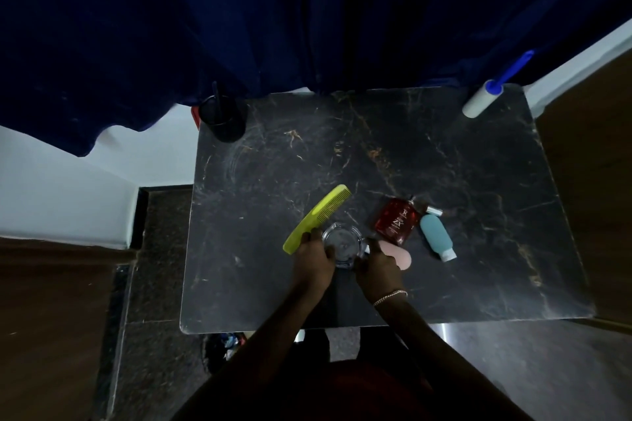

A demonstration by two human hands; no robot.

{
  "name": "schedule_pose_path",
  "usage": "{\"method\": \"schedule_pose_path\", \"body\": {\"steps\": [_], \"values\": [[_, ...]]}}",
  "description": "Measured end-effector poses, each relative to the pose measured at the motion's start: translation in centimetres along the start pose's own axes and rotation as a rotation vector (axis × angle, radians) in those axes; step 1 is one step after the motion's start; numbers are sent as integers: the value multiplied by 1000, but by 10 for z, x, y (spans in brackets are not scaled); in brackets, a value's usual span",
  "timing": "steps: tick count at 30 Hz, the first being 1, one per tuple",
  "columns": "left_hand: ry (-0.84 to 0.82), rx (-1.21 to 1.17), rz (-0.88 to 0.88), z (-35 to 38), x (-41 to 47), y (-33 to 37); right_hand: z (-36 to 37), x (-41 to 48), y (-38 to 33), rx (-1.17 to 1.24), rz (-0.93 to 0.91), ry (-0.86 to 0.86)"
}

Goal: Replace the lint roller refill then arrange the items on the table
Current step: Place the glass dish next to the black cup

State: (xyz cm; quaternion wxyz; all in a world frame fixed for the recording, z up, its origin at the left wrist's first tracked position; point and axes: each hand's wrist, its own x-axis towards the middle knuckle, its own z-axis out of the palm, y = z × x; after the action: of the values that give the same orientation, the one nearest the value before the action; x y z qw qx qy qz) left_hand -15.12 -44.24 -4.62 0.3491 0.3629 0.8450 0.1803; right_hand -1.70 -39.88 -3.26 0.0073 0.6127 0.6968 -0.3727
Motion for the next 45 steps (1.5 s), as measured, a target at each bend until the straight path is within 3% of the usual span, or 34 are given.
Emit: {"method": "schedule_pose_path", "body": {"steps": [17, 25, 38, 45], "values": [[76, -167, -106, -7, -1, 2, 9, 5, -2, -14, -49, 7], [158, -209, -103, -37, -1, -20, 19, 15, -24, 23, -193, 65], [330, -325, -195, -102, 34, -78, 65, 62, -128, -105, -260, -92], [395, -276, -216, -149, 83, -110, 99, 108, -201, -164, -301, -122]]}}
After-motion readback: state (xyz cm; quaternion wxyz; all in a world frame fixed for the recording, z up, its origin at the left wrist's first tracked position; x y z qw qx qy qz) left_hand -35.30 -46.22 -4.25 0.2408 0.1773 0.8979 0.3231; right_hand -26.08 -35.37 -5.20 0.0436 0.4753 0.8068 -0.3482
